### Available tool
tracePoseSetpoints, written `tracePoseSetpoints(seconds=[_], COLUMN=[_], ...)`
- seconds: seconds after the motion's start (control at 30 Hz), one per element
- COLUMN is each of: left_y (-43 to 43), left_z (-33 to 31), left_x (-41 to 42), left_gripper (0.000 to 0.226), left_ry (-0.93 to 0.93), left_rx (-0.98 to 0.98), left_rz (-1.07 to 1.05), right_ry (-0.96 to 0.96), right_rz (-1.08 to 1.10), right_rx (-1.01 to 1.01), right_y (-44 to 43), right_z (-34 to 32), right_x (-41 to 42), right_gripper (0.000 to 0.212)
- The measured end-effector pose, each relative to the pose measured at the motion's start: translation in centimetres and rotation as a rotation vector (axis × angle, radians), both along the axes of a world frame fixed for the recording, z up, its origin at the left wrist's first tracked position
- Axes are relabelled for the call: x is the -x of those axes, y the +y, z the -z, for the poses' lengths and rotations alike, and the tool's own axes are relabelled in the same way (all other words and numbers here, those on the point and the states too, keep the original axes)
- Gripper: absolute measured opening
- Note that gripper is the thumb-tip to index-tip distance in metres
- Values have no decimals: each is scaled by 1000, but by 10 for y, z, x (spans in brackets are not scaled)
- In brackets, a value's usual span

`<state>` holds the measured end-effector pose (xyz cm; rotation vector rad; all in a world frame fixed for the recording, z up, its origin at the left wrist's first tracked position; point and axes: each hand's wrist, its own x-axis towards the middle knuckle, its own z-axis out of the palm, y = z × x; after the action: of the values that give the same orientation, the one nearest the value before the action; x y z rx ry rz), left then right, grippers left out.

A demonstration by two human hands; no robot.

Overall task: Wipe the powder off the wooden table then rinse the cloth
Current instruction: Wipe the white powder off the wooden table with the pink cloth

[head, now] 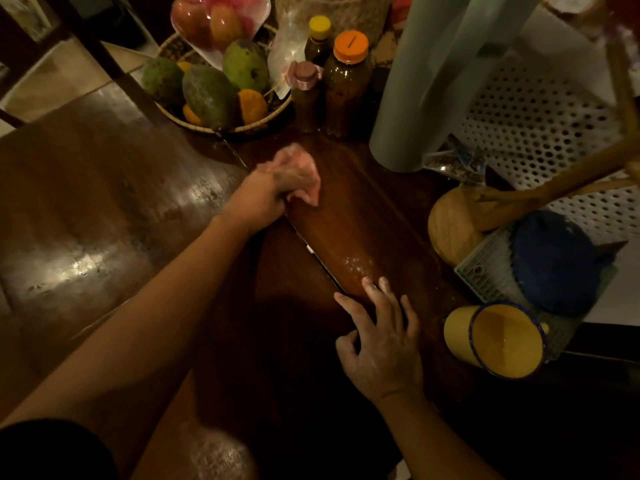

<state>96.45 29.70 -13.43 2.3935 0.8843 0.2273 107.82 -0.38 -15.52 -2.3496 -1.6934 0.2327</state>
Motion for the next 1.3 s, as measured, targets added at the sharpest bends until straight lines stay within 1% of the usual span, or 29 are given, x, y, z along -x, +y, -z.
tracePoseSetpoints(seconds=[0.07, 0.13, 0.2, 0.3, 0.43, 0.53, 0.63, 0.7, 0.73, 0.8, 0.87, 0.9, 0.97, 1.0, 1.03, 1.1, 1.13, 1.2, 1.23, 1.3], left_y=[5, 15, 25, 31, 24, 17, 9, 3, 0, -12, -33, -47, -75, -91, -106, -132, -139, -141, -135, -110], left_z=[-4, 0, 6, 2, -2, -2, -8, -10, -10, -8, -4, -3, 2, 4, 4, 9, 11, 6, 2, 1], left_x=[12, 32, 54, 67, 54, 51, 48, 44, 41, 32, 18, 9, -10, -19, -25, -27, -22, -9, -4, -3], left_gripper=[60, 57, 51, 39, 43, 46, 42, 35, 35, 37, 41, 49, 72, 79, 80, 67, 62, 63, 65, 67], left_ry=[9, 35, 45, -33, -72, -45, -45, -66, -48, 6, 16, 11, 18, 22, 16, -22, -40, -45, -43, -51], left_rx=[-8, -43, -58, -48, -81, -109, -125, -120, -114, -84, -58, -39, -9, -2, 1, 1, 15, 58, 82, 136], left_rz=[-213, -370, -446, -574, -767, -973, -1021, -1003, -966, -819, -612, -496, -238, -102, 32, 249, 297, 311, 269, 56], right_ry=[2, 1, -2, -1, -5, 0, 5, 2, -1, -3, 2, 6, 23, 35, 44, 52, 49, 47, 53, 60], right_rz=[4, 2, -5, -8, -15, -9, -11, -13, -12, -9, -3, 6, 51, 83, 113, 152, 163, 176, 181, 192], right_rx=[6, 10, 9, 15, 25, 23, 26, 28, 28, 27, 22, 16, -8, -24, -36, -40, -37, -43, -51, -62], right_y=[0, -1, -1, 0, -2, -1, -1, -1, -1, -1, -2, -2, -1, 0, 0, 0, 1, 2, 2, 3], right_z=[0, -1, 0, 1, 3, 2, 2, 2, 2, 1, 0, -1, -2, -2, -2, -3, -3, -4, -4, -5], right_x=[1, 1, 0, -1, -1, -1, 0, -1, -1, 0, 1, 1, 1, 1, 0, 0, -1, -1, -1, -1], right_gripper=[58, 58, 58, 59, 59, 59, 59, 60, 60, 60, 59, 58, 55, 52, 50, 46, 46, 45, 45, 44])
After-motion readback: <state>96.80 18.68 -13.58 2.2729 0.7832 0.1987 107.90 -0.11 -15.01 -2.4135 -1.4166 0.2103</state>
